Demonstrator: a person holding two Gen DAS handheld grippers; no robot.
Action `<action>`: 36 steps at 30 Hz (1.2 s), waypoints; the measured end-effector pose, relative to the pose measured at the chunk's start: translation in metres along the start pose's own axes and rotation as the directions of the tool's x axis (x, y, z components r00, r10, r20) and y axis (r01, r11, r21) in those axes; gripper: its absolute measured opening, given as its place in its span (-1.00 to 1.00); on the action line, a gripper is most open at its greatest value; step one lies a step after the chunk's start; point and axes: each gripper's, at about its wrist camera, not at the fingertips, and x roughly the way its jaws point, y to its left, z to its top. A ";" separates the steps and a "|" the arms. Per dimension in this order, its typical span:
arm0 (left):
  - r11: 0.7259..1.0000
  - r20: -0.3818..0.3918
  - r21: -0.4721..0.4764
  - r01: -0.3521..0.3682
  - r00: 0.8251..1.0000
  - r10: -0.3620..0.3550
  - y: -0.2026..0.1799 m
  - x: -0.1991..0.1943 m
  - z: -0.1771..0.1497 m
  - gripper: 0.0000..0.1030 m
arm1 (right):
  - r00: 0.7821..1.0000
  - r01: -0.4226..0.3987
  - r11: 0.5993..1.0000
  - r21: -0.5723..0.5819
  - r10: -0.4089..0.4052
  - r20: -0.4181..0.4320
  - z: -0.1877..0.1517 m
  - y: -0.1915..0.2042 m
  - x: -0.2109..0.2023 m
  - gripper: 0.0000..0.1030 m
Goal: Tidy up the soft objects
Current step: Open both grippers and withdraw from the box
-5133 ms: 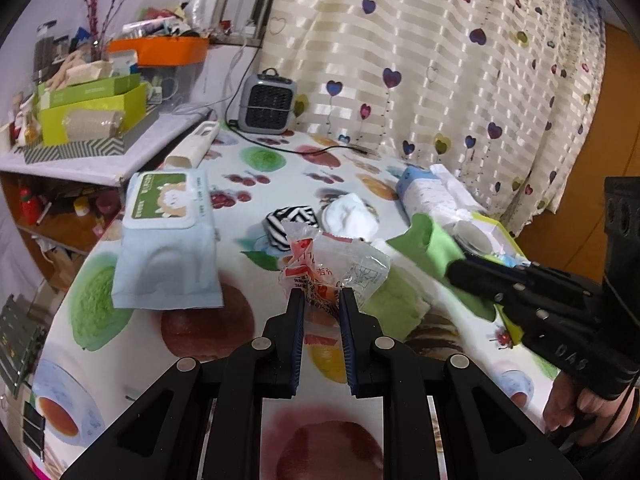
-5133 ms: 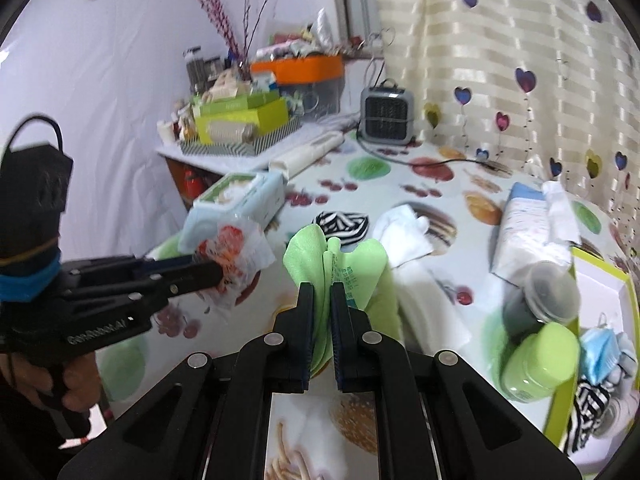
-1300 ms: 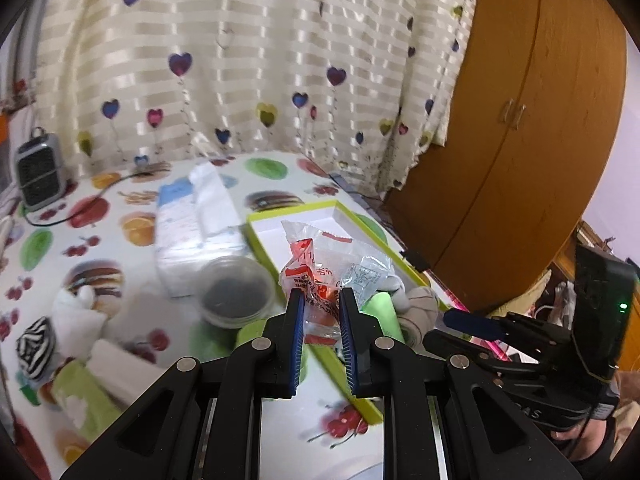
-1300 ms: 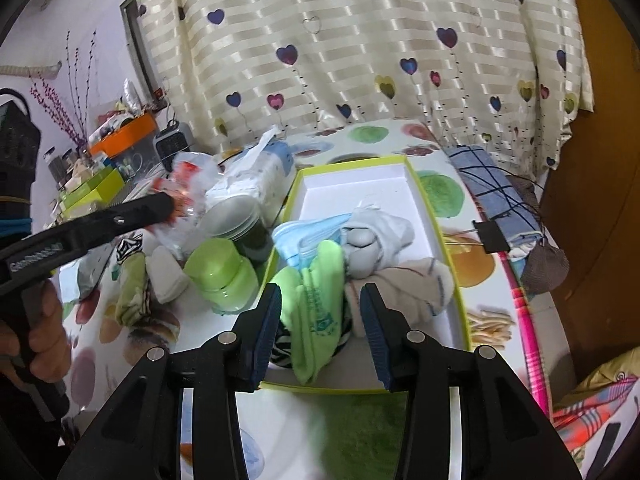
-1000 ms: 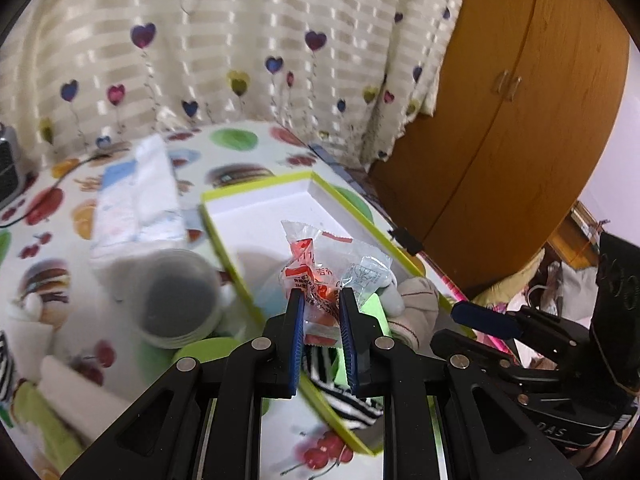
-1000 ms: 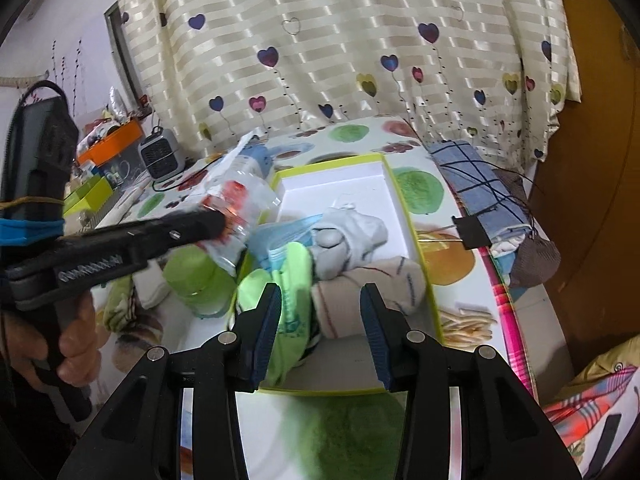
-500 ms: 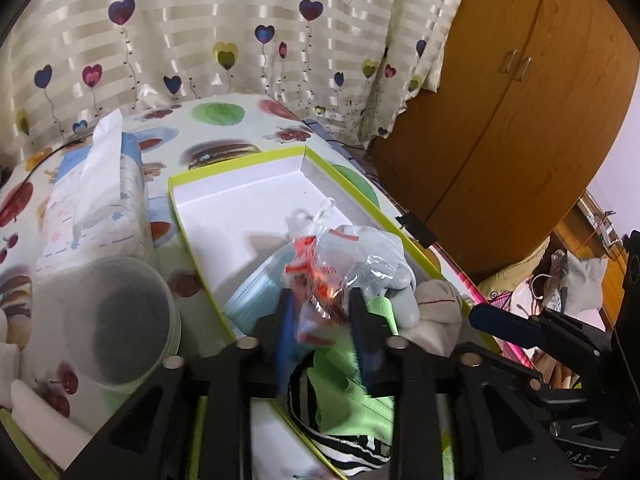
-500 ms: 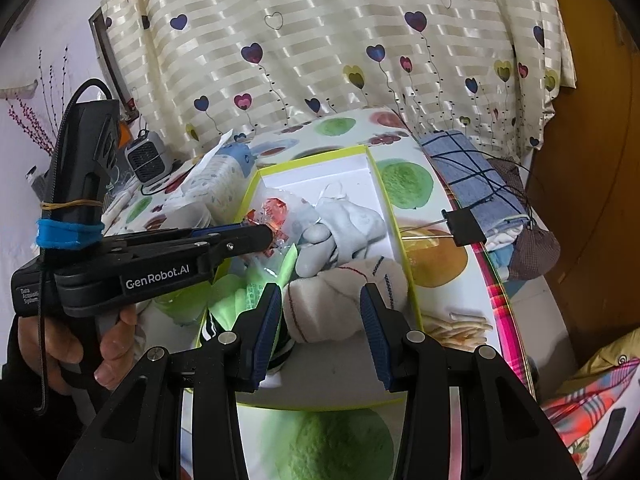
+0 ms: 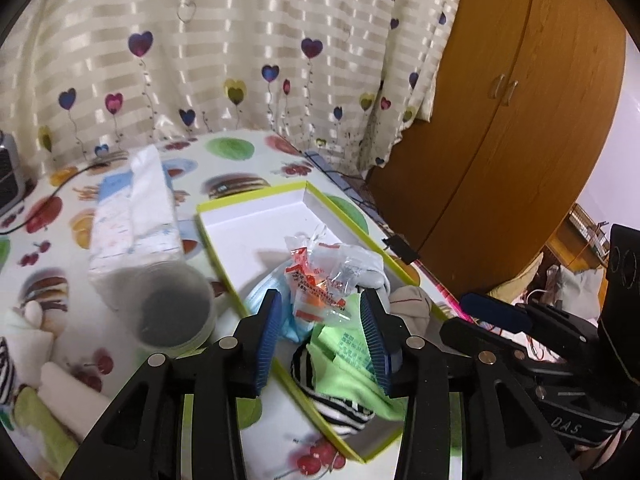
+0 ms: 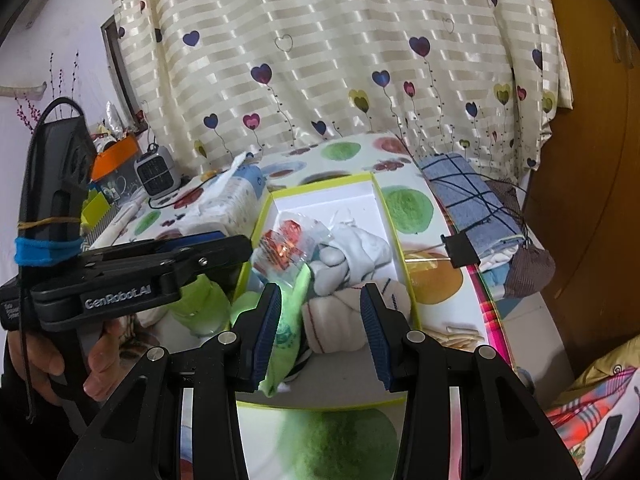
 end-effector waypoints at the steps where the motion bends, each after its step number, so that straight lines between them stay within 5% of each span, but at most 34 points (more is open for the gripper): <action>1: 1.000 0.005 0.000 -0.004 1.000 0.004 0.000 -0.004 -0.002 -0.23 | 1.000 -0.001 1.000 -0.004 0.001 0.007 0.000 0.002 -0.003 -0.17; 12: 0.998 0.060 -0.017 -0.058 0.996 0.059 0.006 -0.059 -0.023 -0.23 | 0.999 -0.038 0.997 -0.074 0.041 0.037 -0.001 0.038 -0.026 -0.17; 36: 0.990 0.089 -0.095 -0.104 0.990 0.112 0.037 -0.114 -0.065 -0.23 | 0.997 -0.071 0.982 -0.175 0.077 0.026 -0.011 0.099 -0.041 -0.17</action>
